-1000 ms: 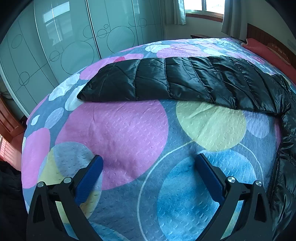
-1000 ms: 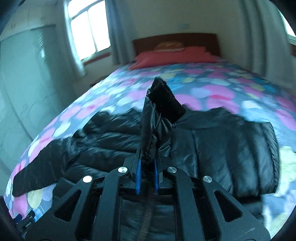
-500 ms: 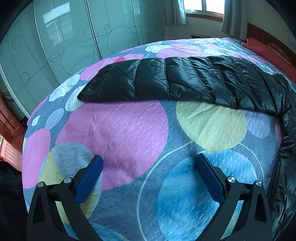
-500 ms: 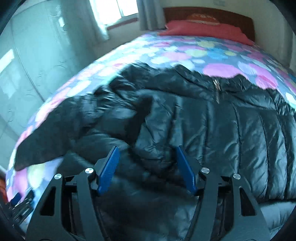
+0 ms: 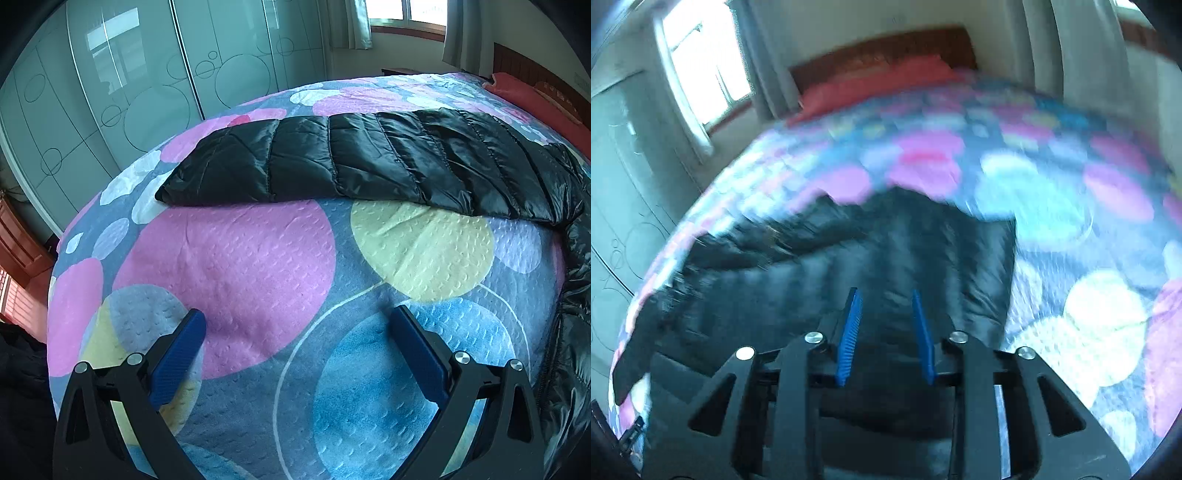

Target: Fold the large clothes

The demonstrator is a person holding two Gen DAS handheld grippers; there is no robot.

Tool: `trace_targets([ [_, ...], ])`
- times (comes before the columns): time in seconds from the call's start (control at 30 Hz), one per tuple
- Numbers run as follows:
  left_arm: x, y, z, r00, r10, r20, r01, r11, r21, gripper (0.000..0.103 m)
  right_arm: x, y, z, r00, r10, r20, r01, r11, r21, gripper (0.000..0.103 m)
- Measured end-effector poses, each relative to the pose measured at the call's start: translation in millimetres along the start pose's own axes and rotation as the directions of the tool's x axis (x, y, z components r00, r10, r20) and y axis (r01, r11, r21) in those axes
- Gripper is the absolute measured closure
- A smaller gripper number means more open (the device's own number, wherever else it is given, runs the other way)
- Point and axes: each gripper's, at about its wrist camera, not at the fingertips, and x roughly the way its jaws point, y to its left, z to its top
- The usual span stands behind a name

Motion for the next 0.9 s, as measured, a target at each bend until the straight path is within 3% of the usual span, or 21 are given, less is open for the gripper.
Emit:
trace_targets([
  [0.07, 0, 0, 0, 1.000, 0.001, -0.001, -0.001, 1.000, 0.001, 0.004, 31, -11, -15, 0.997, 0.017, -0.079, -0.017, 1.000, 0.011, 0.078],
  [0.2, 0, -1, 0, 1.000, 0.003, -0.001, -0.003, 1.000, 0.004, 0.004, 26, -5, -6, 0.996, 0.022, -0.083, -0.024, 1.000, -0.020, 0.078],
  [0.37, -1, -1, -1, 1.000, 0.007, -0.001, -0.007, 1.000, 0.008, 0.004, 9, -13, 28, 1.000, 0.001, 0.020, -0.001, 1.000, 0.020, 0.076],
  [0.47, 0, -1, -1, 1.000, 0.007, -0.001, -0.007, 1.000, 0.008, 0.004, 51, -28, 27, 0.997, -0.035, -0.067, 0.036, 0.999, 0.021, 0.076],
  [0.53, 0, -1, -1, 1.000, 0.006, -0.001, -0.006, 1.000, 0.008, 0.004, 71, -35, 19, 0.997, 0.007, -0.078, -0.004, 0.999, 0.039, 0.077],
  [0.67, 0, -2, -1, 1.000, 0.007, 0.000, -0.007, 1.000, 0.008, 0.004, 51, -29, 26, 0.997, -0.012, -0.072, 0.015, 0.999, 0.037, 0.076],
  [0.8, 0, -2, -1, 1.000, 0.007, 0.000, -0.007, 1.000, 0.008, 0.004, 29, -11, 11, 0.999, -0.045, -0.009, 0.045, 0.998, -0.034, 0.064],
  [0.9, 0, -2, -1, 1.000, 0.007, 0.000, -0.007, 1.000, 0.008, 0.004, 37, -12, -7, 0.997, -0.065, -0.031, 0.063, 0.996, -0.067, 0.061],
])
